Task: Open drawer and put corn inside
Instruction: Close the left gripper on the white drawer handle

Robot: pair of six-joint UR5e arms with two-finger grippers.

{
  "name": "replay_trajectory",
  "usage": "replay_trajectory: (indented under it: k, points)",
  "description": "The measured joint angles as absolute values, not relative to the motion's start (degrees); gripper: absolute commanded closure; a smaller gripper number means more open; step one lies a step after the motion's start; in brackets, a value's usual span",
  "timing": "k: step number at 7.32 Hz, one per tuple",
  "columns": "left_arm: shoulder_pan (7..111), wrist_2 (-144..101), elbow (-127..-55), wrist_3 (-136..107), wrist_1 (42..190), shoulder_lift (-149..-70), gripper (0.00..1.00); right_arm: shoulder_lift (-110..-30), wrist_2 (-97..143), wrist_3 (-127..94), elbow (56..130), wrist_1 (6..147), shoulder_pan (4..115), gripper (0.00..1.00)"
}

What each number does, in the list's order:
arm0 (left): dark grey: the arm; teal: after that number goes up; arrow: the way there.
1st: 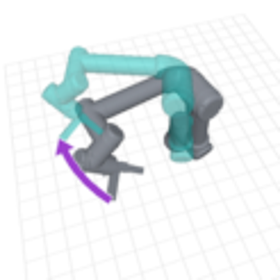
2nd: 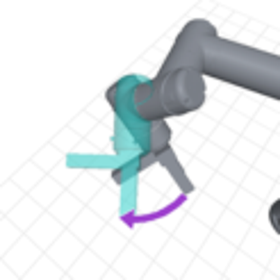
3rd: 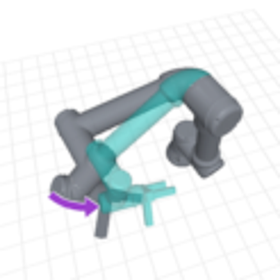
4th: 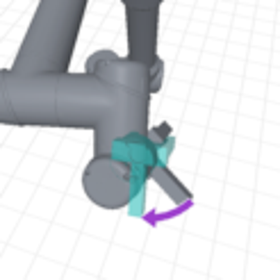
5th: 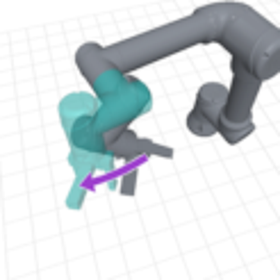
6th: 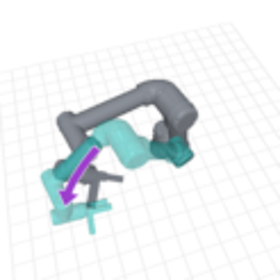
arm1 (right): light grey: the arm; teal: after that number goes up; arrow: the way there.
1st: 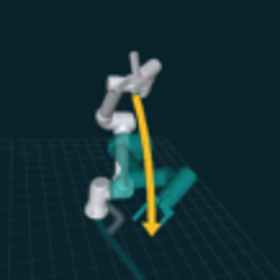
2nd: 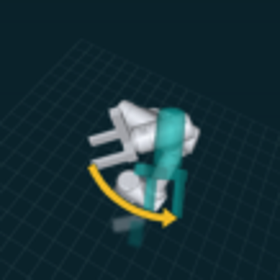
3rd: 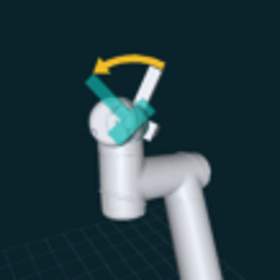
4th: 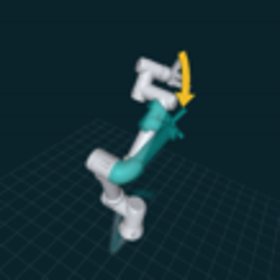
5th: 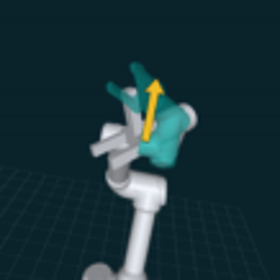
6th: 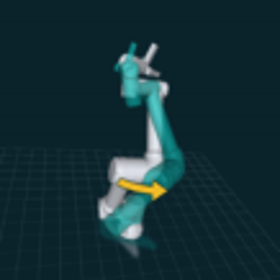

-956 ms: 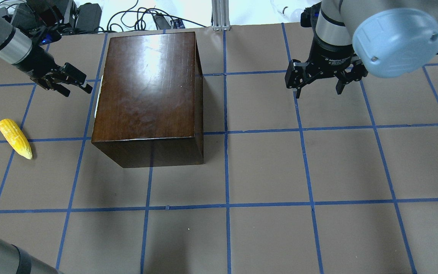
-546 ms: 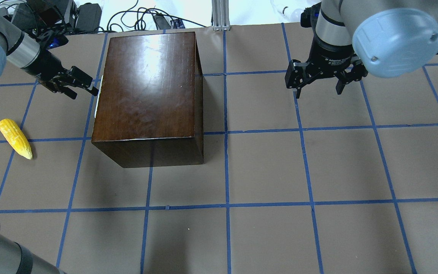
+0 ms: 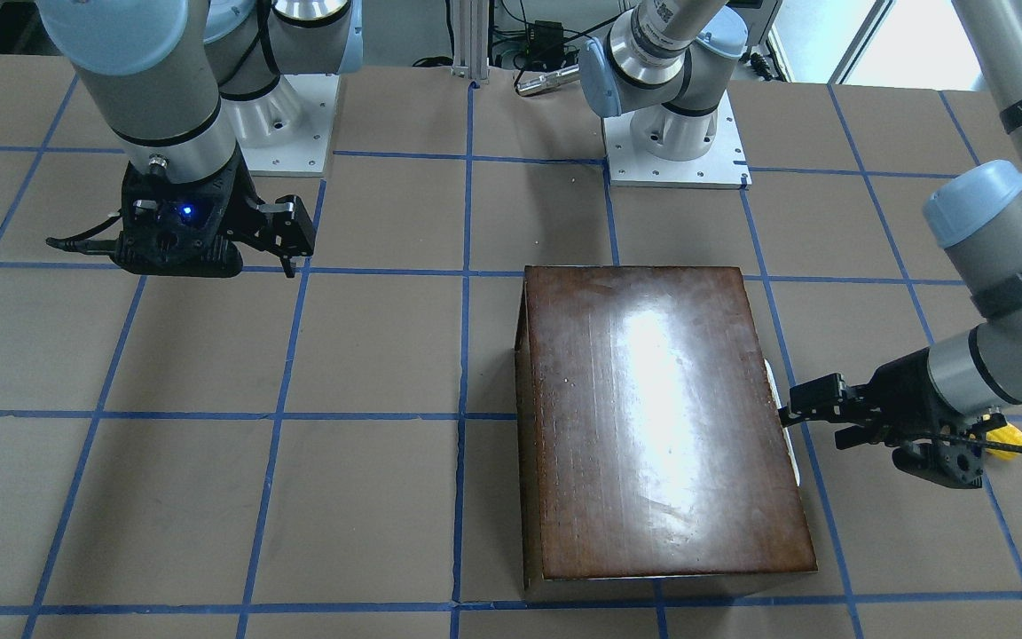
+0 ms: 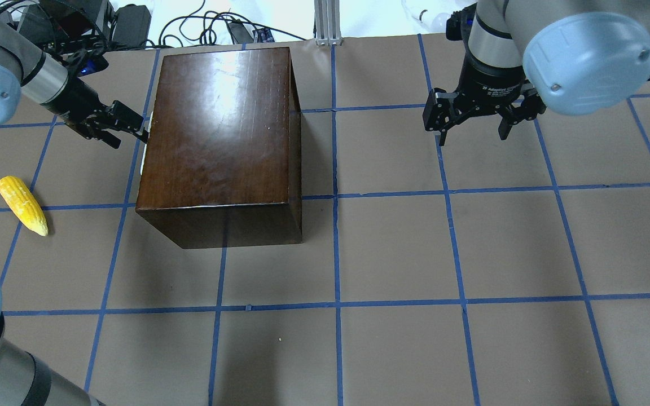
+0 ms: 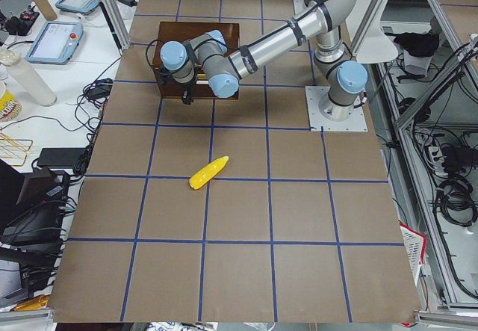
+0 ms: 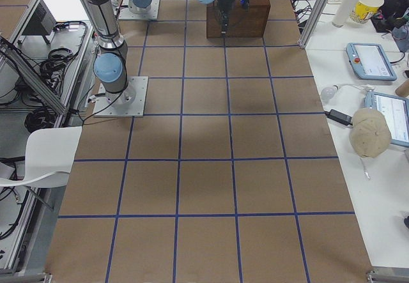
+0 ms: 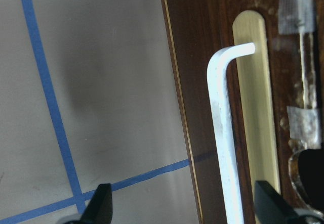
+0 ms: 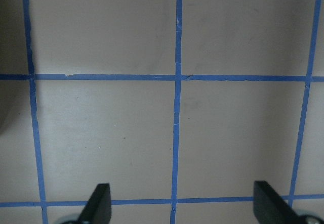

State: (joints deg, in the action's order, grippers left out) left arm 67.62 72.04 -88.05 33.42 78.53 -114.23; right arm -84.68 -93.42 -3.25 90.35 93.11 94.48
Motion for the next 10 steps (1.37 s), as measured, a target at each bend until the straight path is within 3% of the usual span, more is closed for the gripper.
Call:
replay_trajectory:
  k: [10]
  points:
    - [67.63,70.75,-87.84,33.82,77.82,-116.56,0.00,-84.71,-93.43,-3.25,90.35,93.11,94.48,0.00]
